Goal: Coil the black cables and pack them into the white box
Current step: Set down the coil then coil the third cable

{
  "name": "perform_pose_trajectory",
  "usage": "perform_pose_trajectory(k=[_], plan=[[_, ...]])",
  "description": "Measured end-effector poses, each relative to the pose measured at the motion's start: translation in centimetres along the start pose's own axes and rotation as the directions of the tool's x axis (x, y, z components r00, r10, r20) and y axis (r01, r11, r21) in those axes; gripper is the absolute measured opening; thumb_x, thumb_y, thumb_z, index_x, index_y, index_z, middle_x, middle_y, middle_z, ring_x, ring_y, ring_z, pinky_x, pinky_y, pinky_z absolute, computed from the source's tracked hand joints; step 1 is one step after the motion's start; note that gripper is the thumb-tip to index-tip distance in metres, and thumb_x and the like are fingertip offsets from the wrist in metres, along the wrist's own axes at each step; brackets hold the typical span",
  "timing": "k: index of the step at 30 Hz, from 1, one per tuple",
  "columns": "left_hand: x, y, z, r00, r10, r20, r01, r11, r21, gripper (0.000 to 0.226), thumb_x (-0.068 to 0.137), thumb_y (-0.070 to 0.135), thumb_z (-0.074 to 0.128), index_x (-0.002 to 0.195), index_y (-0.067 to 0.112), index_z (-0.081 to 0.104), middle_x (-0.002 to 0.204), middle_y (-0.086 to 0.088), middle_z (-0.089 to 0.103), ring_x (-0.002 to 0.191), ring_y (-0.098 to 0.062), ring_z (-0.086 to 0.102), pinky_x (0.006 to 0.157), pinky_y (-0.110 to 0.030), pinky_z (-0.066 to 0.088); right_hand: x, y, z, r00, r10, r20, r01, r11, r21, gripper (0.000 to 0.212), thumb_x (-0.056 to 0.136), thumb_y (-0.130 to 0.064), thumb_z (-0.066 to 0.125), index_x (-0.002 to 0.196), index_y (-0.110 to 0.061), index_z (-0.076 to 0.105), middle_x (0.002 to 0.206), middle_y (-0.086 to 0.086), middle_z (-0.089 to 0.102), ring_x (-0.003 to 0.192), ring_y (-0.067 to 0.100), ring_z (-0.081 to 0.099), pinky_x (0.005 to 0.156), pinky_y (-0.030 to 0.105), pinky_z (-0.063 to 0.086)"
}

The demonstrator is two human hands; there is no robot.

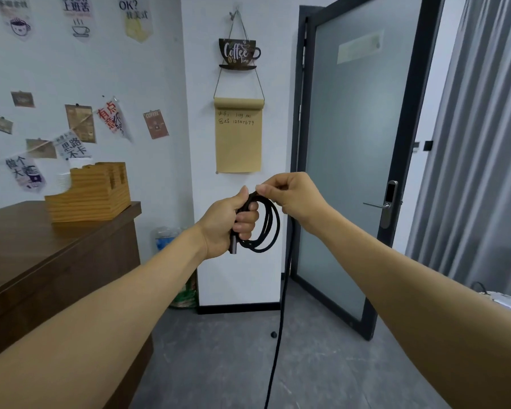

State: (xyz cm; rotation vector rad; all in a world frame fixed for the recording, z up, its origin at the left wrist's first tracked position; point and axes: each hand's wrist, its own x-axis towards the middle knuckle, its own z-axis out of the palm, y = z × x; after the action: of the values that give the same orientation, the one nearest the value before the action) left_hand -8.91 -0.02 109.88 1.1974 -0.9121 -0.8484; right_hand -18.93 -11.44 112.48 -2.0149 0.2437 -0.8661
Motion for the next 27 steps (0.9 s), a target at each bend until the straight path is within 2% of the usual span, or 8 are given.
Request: perform_pose_trajectory(k=[3, 5, 8, 13, 16, 20, 27], plan=[[-0.3, 0.1, -0.2, 1.0, 0.001, -0.004, 0.0, 0.987, 0.159, 0.04, 0.097, 0.044, 0.041, 0.065, 0.019, 0.037, 0.047, 0.011, 0.022, 0.036, -0.004, 0.016, 0.036, -0.015, 0.02, 0.0, 0.8, -0.3, 0.995, 0.069, -0.069, -0.066, 0.997, 0.044, 0.025, 0.073, -0.025, 0.079, 0.065, -0.012, 0.06, 0.043, -0.014, 0.048, 0.043, 0.006, 0.037, 0.044, 0.017, 0.031], [-0.6, -0.1, -0.3, 0.999, 0.023, -0.044, -0.011, 0.967, 0.255, 0.044, 0.095, 0.04, 0.048, 0.057, 0.023, 0.035, 0.047, 0.01, 0.02, 0.037, -0.005, 0.014, 0.036, -0.015, 0.018, -0.3, 1.4, -0.2, 0.992, 0.113, -0.051, -0.112, 0.994, 0.018, 0.029, 0.072, -0.03, 0.08, 0.066, -0.011, 0.06, 0.045, -0.011, 0.045, 0.047, 0.01, 0.034, 0.046, 0.02, 0.03], [-0.7, -0.5, -0.6, 0.994, 0.045, -0.102, -0.012, 0.952, 0.305, 0.047, 0.095, 0.034, 0.052, 0.049, 0.026, 0.042, 0.047, 0.008, 0.019, 0.039, -0.007, 0.014, 0.036, -0.016, 0.017, -0.7, 2.1, 0.2, 0.987, 0.16, 0.024, -0.161, 0.986, 0.042, 0.029, 0.076, -0.032, 0.076, 0.07, -0.009, 0.059, 0.049, -0.008, 0.043, 0.047, 0.009, 0.034, 0.046, 0.02, 0.03], [-0.8, -0.3, -1.0, 0.985, 0.026, -0.17, 0.005, 0.983, 0.182, 0.047, 0.095, 0.038, 0.05, 0.058, 0.023, 0.026, 0.044, 0.011, 0.019, 0.035, -0.005, 0.014, 0.034, -0.015, 0.016, -1.0, 2.8, 0.1, 0.979, 0.174, 0.108, -0.186, 0.976, 0.114, 0.024, 0.086, -0.026, 0.067, 0.07, -0.013, 0.056, 0.055, -0.004, 0.044, 0.046, 0.008, 0.033, 0.045, 0.018, 0.029], [-0.8, 0.0, -1.2, 0.985, 0.005, -0.172, 0.014, 0.994, 0.105, 0.046, 0.097, 0.047, 0.042, 0.06, 0.02, 0.032, 0.045, 0.011, 0.021, 0.036, -0.006, 0.015, 0.034, -0.016, 0.019, -1.1, 2.8, 0.2, 0.982, 0.12, 0.144, -0.141, 0.979, 0.148, 0.02, 0.092, -0.019, 0.059, 0.074, -0.013, 0.053, 0.055, -0.003, 0.045, 0.042, 0.005, 0.033, 0.045, 0.017, 0.028], [-0.8, 0.1, -0.9, 0.989, -0.017, -0.144, 0.038, 0.989, 0.145, 0.044, 0.1, 0.046, 0.035, 0.066, 0.018, 0.038, 0.047, 0.01, 0.025, 0.037, -0.006, 0.018, 0.037, -0.017, 0.023, -1.0, 2.2, 0.4, 0.991, 0.086, 0.098, -0.106, 0.971, 0.213, 0.021, 0.097, -0.016, 0.051, 0.076, -0.014, 0.048, 0.056, 0.0, 0.053, 0.04, 0.006, 0.032, 0.045, 0.017, 0.026], [-0.7, 0.3, -0.2, 0.997, -0.064, -0.048, 0.068, 0.994, 0.081, 0.044, 0.1, 0.047, 0.032, 0.069, 0.017, 0.04, 0.047, 0.01, 0.025, 0.037, -0.005, 0.022, 0.047, -0.019, 0.027, -0.9, 1.9, 0.3, 0.991, 0.11, 0.074, -0.13, 0.92, 0.37, 0.023, 0.099, -0.015, 0.044, 0.077, -0.014, 0.044, 0.057, 0.001, 0.063, 0.043, 0.008, 0.029, 0.043, 0.016, 0.025]])
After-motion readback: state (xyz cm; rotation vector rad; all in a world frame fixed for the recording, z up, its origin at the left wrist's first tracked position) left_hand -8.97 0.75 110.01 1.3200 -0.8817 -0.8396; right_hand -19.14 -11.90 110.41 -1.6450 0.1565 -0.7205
